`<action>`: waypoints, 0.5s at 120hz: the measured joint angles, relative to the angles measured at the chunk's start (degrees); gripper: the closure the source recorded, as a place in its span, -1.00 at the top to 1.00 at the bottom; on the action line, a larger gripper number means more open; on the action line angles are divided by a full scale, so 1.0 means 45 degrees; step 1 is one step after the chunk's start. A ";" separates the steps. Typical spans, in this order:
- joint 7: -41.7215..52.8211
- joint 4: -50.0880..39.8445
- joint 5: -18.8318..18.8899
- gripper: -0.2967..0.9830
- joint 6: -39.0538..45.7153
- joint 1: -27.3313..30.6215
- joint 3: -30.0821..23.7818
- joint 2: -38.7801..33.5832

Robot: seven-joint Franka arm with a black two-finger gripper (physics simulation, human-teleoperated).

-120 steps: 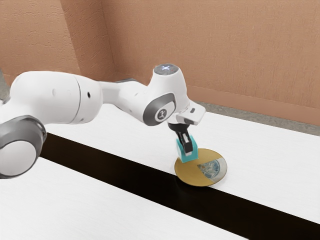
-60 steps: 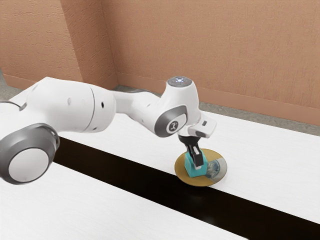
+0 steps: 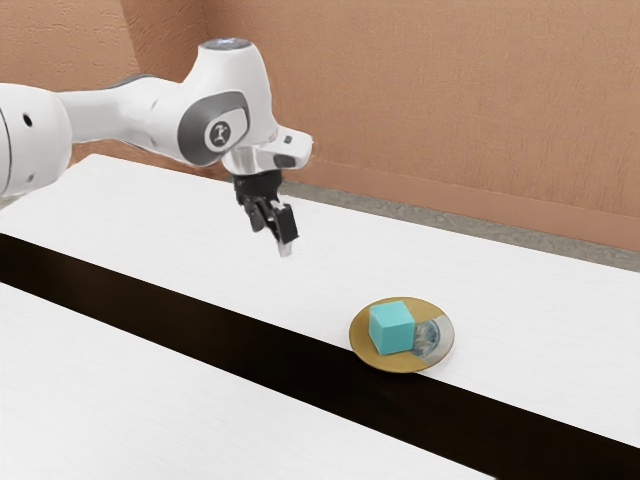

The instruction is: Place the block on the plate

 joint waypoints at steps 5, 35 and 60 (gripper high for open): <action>-0.0273 -0.0037 0.0016 0.52 -0.0405 0.0130 0.0188 -0.0314; -0.1525 0.1416 0.0346 0.53 -0.2507 0.1010 -0.0033 -0.1034; -0.1793 0.1952 0.0578 0.53 -0.3502 0.1328 -0.0737 -0.1099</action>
